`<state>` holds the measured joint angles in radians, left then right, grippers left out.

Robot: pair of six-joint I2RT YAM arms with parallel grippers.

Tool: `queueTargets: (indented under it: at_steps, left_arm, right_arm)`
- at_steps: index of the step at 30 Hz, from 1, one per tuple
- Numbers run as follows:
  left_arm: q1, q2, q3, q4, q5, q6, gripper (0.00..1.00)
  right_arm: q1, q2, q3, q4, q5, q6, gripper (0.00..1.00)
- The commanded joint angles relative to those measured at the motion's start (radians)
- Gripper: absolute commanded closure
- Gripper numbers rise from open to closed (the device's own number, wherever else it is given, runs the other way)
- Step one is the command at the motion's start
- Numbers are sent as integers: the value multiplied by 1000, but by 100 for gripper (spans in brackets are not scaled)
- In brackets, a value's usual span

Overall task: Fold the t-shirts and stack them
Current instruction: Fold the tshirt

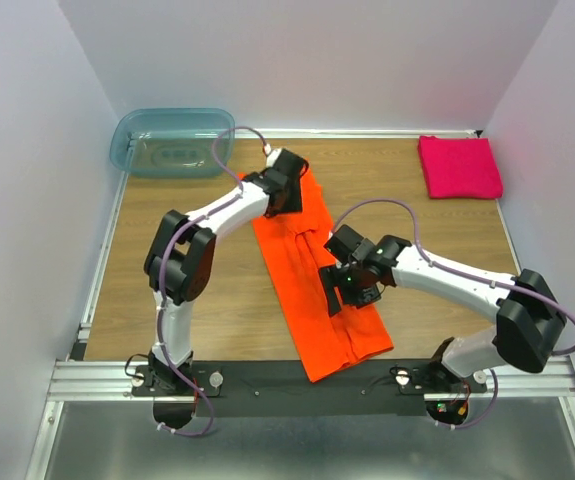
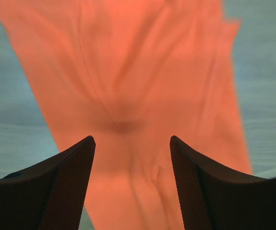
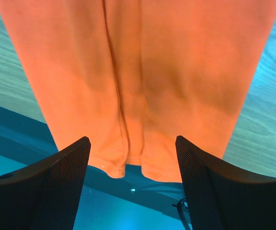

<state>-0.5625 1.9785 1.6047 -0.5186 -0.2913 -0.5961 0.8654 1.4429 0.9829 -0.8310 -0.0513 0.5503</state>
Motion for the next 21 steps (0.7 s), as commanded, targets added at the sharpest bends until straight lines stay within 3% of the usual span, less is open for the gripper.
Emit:
queueTargets:
  at_steps: [1, 16, 21]
  left_arm:
    - [-11, 25, -57, 51, 29, -76, 32]
    - [-8, 309, 133, 46, 46, -19, 34]
    - [10, 433, 305, 48, 49, 44, 34]
  right_arm:
    - [3, -39, -42, -20, 44, 33, 20]
    - [4, -23, -36, -22, 103, 43, 20]
    - [4, 11, -18, -20, 157, 60, 20]
